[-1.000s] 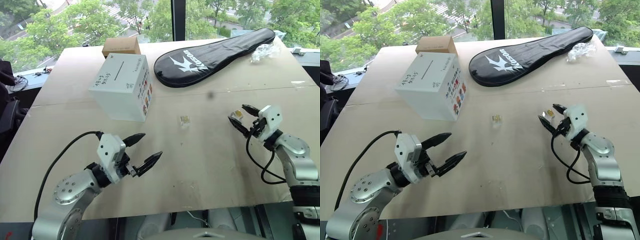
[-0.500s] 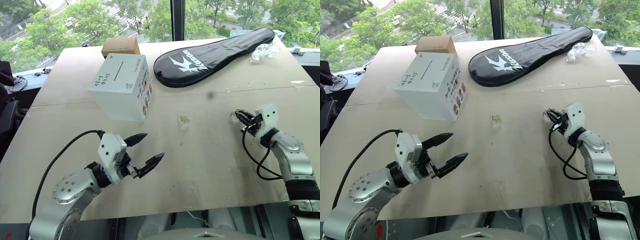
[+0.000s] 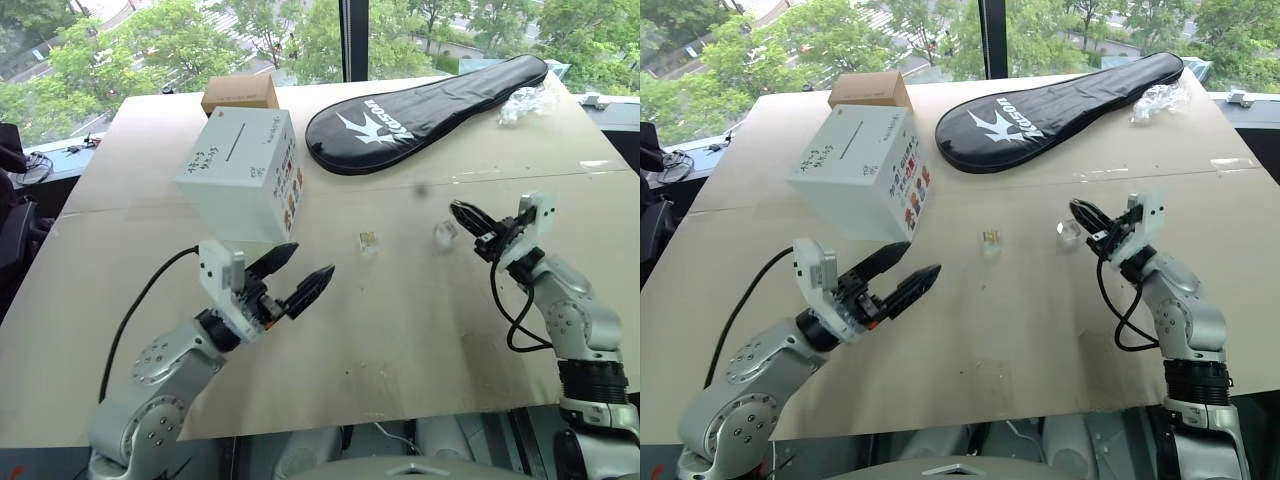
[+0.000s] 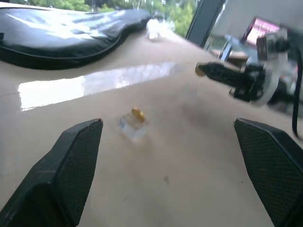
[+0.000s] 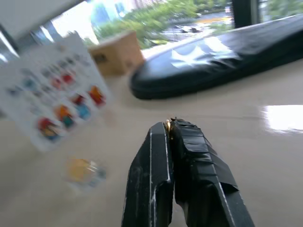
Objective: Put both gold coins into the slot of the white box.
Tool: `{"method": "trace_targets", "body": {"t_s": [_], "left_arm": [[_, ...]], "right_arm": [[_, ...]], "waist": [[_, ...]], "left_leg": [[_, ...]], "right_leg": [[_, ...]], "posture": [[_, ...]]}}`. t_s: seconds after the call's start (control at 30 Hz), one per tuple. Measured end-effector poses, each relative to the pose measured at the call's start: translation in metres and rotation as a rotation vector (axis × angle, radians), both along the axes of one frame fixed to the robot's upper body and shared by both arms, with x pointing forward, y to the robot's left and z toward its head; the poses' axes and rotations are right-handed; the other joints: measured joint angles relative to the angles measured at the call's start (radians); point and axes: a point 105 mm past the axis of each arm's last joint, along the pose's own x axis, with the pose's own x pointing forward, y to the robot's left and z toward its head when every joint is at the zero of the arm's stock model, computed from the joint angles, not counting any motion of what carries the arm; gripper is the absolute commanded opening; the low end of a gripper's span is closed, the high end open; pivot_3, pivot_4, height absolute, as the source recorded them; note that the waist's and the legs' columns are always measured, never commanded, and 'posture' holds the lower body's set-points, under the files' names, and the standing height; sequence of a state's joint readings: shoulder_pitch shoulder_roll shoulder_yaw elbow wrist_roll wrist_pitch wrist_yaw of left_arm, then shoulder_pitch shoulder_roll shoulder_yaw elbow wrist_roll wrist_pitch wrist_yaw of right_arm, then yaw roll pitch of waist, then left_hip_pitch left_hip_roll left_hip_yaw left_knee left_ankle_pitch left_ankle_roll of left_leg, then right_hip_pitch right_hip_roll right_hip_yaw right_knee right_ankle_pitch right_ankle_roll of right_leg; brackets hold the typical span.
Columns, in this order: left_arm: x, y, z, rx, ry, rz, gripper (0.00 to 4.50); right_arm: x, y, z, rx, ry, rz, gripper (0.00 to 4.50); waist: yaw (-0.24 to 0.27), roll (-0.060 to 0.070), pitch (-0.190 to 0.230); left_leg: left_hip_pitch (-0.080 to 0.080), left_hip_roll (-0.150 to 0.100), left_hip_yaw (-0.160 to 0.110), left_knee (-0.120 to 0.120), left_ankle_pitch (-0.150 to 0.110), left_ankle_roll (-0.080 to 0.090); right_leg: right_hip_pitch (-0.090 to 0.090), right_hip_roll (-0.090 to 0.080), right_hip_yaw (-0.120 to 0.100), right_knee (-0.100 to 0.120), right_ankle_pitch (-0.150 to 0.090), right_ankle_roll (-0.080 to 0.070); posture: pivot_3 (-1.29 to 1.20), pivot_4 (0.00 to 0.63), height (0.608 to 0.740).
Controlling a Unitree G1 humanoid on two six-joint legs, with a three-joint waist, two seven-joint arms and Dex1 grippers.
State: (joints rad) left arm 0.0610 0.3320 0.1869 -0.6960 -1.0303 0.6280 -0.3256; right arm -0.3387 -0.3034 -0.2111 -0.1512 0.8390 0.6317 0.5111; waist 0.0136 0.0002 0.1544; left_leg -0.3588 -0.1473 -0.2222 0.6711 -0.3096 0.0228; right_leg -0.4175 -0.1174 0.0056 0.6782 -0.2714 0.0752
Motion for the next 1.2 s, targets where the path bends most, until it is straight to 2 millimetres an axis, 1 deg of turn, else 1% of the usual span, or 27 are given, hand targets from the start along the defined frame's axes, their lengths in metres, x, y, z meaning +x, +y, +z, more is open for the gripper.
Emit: {"method": "trace_targets", "body": {"t_s": [0.03, 0.07, 0.13, 0.17, 0.27, 0.37, 0.4, 0.43, 0.5, 0.53, 0.57, 0.63, 0.9, 1.1, 1.2], "left_arm": [[0.003, -0.005, 0.011, -0.088, 0.001, -0.011, 4.50], [0.006, -0.012, 0.027, -0.197, -0.005, -0.037, 4.50], [0.006, -0.020, 0.037, -0.275, 0.017, -0.079, 4.50], [0.006, -0.023, 0.036, -0.299, 0.040, -0.088, 4.50], [0.014, -0.022, 0.035, -0.351, 0.084, -0.079, 4.50], [0.018, -0.023, 0.042, -0.440, 0.077, -0.087, 4.50], [0.019, -0.023, 0.043, -0.458, 0.078, -0.089, 4.50], [0.019, -0.021, 0.046, -0.500, 0.074, -0.088, 4.26], [0.019, -0.018, 0.049, -0.544, 0.067, -0.092, 3.76], [0.018, -0.016, 0.051, -0.566, 0.063, -0.094, 3.39], [0.018, -0.015, 0.053, -0.584, 0.062, -0.103, 2.81], [0.016, -0.015, 0.052, -0.605, 0.072, -0.114, 1.92], [0.009, -0.022, 0.049, -0.653, 0.114, -0.188, 1.92], [0.007, -0.023, 0.051, -0.667, 0.114, -0.213, 1.92], [0.007, -0.023, 0.052, -0.670, 0.111, -0.224, 1.08]], "right_arm": [[-0.004, 0.014, 0.008, 0.068, 0.032, 0.054, 0.12], [-0.014, 0.038, 0.020, 0.151, 0.070, 0.150, 0.12], [-0.026, 0.064, 0.032, 0.223, 0.103, 0.244, 0.12], [-0.029, 0.072, 0.038, 0.261, 0.118, 0.269, 0.12], [-0.035, 0.085, 0.050, 0.330, 0.143, 0.305, 0.12], [-0.039, 0.103, 0.060, 0.362, 0.157, 0.346, 0.12], [-0.039, 0.105, 0.060, 0.366, 0.160, 0.351, 0.12], [-0.041, 0.109, 0.060, 0.368, 0.167, 0.363, 0.05], [-0.042, 0.112, 0.060, 0.374, 0.173, 0.371, 0.00], [-0.042, 0.113, 0.061, 0.384, 0.175, 0.376, 0.00], [-0.043, 0.114, 0.062, 0.392, 0.175, 0.384, 0.00], [-0.045, 0.116, 0.063, 0.398, 0.176, 0.398, 0.00], [-0.052, 0.122, 0.072, 0.433, 0.168, 0.467, 0.00], [-0.057, 0.125, 0.077, 0.440, 0.163, 0.512, 0.00], [-0.058, 0.126, 0.076, 0.436, 0.165, 0.519, 0.00]], "waist": [[0.000, 0.000, 0.000], [-0.001, -0.001, 0.000], [-0.004, 0.000, -0.001], [-0.005, 0.000, -0.001], [-0.004, -0.001, -0.001], [-0.005, -0.001, -0.001], [-0.006, -0.001, -0.001], [-0.008, -0.001, -0.001], [-0.013, -0.001, -0.001], [-0.016, -0.001, -0.001], [-0.020, -0.001, -0.001], [-0.026, -0.001, -0.001], [-0.028, -0.001, -0.001], [-0.028, -0.001, -0.001], [-0.028, -0.001, -0.001]], "left_leg": [[0.000, 0.000, 0.000, 0.000, 0.000, 0.000], [0.000, 0.001, 0.000, 0.000, 0.000, 0.000], [0.001, 0.001, 0.002, 0.000, 0.000, 0.000], [0.001, 0.001, 0.003, 0.000, 0.000, 0.000], [0.001, 0.001, 0.004, 0.000, 0.000, 0.000], [0.001, 0.001, 0.004, 0.000, 0.000, 0.000], [0.001, 0.001, 0.004, 0.000, 0.000, 0.000], [0.001, 0.001, 0.004, 0.001, 0.000, 0.000], [0.001, 0.001, 0.004, 0.000, 0.000, 0.000], [0.001, 0.001, 0.004, 0.001, 0.000, 0.000], [0.001, 0.001, 0.004, 0.000, 0.000, 0.000], [0.001, 0.001, 0.004, 0.000, 0.000, 0.000], [0.001, 0.001, 0.005, 0.000, 0.000, 0.000], [0.001, 0.002, 0.005, 0.000, 0.000, 0.000], [0.001, 0.002, 0.005, 0.000, 0.000, 0.000]], "right_leg": [[0.000, 0.000, 0.000, 0.000, 0.001, -0.001], [0.000, 0.001, 0.000, 0.000, 0.001, -0.001], [0.000, 0.001, 0.002, 0.000, 0.001, -0.001], [0.000, 0.001, 0.003, 0.000, 0.001, 0.000], [-0.001, 0.001, 0.003, 0.000, 0.002, 0.001], [-0.001, 0.002, 0.003, 0.000, 0.002, 0.001], [-0.001, 0.002, 0.004, 0.000, 0.002, 0.000], [-0.001, 0.002, 0.004, 0.000, 0.002, 0.000], [-0.002, 0.002, 0.004, 0.000, 0.002, 0.001], [-0.002, 0.002, 0.005, 0.000, 0.002, 0.001], [-0.002, 0.002, 0.005, 0.000, 0.002, 0.001], [-0.002, 0.002, 0.005, 0.000, 0.002, 0.001], [-0.002, 0.003, 0.006, 0.000, 0.003, 0.000], [-0.003, 0.003, 0.007, 0.000, 0.003, 0.000], [-0.003, 0.003, 0.007, 0.000, 0.003, 0.001]], "posture": [[0.00, 0.150, 0.740], [0.00, 0.150, 0.740], [0.00, 0.150, 0.740], [0.00, 0.150, 0.740], [0.00, 0.150, 0.740], [0.00, 0.150, 0.740], [0.00, 0.150, 0.740], [0.00, 0.150, 0.740], [0.00, 0.150, 0.740], [0.00, 0.150, 0.740], [0.00, 0.150, 0.740], [0.00, 0.150, 0.740], [0.00, 0.150, 0.740], [0.00, 0.150, 0.740], [0.00, 0.150, 0.740]]}}
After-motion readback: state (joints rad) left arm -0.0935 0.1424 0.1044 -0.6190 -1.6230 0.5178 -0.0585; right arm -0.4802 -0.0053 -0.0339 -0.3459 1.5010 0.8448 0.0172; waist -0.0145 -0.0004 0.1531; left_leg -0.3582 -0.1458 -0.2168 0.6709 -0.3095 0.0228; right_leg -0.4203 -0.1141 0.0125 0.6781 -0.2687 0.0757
